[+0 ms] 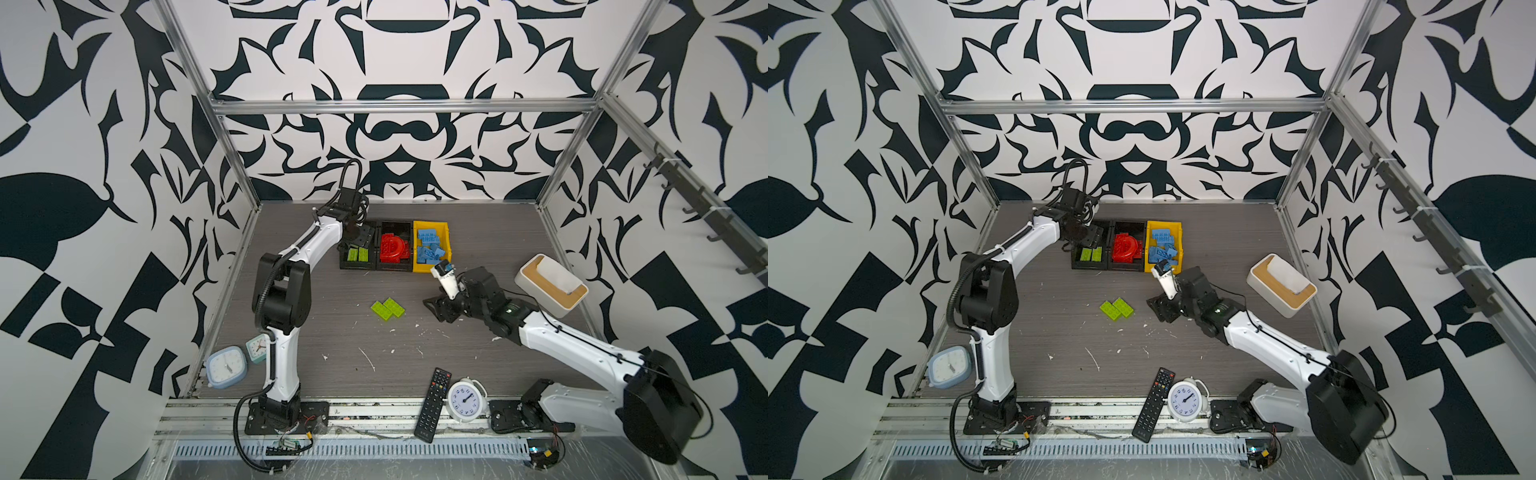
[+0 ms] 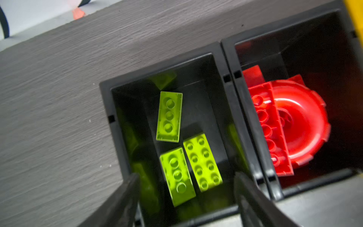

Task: Sort the legos into containers by color
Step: 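Withdraw the left arm while the right gripper grasps a lime-green 2x4 brick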

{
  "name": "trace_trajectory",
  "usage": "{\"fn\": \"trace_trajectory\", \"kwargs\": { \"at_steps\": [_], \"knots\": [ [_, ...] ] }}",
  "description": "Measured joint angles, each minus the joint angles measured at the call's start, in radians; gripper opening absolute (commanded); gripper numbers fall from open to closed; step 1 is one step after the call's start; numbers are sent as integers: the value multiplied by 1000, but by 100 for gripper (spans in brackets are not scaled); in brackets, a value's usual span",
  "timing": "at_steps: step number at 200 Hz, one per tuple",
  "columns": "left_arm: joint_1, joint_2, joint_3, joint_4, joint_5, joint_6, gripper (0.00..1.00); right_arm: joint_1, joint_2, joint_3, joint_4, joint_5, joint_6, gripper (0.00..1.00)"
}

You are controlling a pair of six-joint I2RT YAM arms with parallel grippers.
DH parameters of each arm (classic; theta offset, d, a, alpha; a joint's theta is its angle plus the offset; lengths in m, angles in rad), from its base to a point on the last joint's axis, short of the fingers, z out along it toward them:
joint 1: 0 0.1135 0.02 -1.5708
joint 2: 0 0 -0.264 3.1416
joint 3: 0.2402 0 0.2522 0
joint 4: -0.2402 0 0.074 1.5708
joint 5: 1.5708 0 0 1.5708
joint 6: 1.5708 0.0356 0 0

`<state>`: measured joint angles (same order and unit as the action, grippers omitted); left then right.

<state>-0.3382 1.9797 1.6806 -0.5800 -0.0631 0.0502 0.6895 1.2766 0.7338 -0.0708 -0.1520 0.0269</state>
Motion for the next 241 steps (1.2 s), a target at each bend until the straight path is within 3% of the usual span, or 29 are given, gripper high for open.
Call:
{"fn": "trace_trajectory", "kwargs": {
  "at_steps": [15, 59, 80, 133, 241],
  "knots": [
    [6, -118, -93, 37, 19, -36, 100, 42, 87, 53, -18, 5, -20, 71],
    [44, -531, -459, 220, 68, -153, 100, 84, 237, 130, -58, 42, -49, 70],
    [68, -656, -616, 273, 71, -206, 99, 105, 313, 178, -64, 54, -57, 69],
    [128, -780, -836, 318, 95, -293, 99, 144, 439, 280, -97, 72, -66, 66],
    [180, -931, -953, 352, 113, -338, 100, 151, 537, 336, -142, 98, -93, 57]
  ]
}}
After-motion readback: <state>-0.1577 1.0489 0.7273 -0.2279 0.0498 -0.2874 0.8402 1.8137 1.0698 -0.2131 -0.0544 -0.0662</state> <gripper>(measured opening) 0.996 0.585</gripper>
